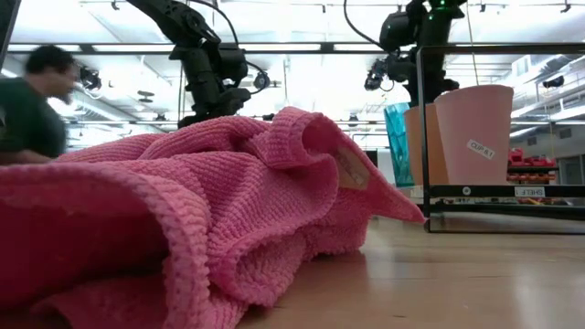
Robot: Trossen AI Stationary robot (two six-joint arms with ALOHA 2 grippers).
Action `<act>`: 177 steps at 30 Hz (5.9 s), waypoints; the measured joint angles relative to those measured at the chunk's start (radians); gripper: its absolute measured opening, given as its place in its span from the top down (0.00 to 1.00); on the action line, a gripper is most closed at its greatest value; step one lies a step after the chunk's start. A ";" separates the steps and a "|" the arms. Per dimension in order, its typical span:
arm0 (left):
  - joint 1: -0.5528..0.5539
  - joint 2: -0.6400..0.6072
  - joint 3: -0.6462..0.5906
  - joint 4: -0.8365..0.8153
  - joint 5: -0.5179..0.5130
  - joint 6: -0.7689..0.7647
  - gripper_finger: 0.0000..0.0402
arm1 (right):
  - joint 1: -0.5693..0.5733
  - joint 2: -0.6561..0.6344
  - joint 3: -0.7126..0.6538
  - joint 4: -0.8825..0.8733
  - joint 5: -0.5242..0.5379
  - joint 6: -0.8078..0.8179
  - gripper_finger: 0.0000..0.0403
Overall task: Stack small to large cups/mugs on shelf
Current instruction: Put the blue cup on the shelf, then return to Home Position
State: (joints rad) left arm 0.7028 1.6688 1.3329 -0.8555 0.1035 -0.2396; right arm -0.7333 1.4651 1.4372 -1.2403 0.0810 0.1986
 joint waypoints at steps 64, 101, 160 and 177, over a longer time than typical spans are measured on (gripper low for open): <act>0.000 0.000 0.000 0.006 0.000 -0.011 0.91 | -0.052 0.000 -0.036 0.048 -0.093 -0.008 0.88; -0.001 0.000 0.009 0.004 0.065 -0.092 0.92 | -0.025 -0.060 0.233 -0.174 -0.090 0.091 0.68; -0.570 -0.574 0.562 0.174 0.045 0.157 0.93 | 0.345 -1.010 0.189 0.375 -0.156 0.252 0.68; -0.558 -1.159 -0.151 0.469 -0.110 -0.012 0.90 | 0.236 -1.172 -0.236 0.763 -0.367 0.347 0.68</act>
State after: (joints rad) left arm 0.1448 0.5100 1.1819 -0.3868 -0.0065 -0.2516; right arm -0.4969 0.2935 1.2010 -0.4775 -0.2859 0.5460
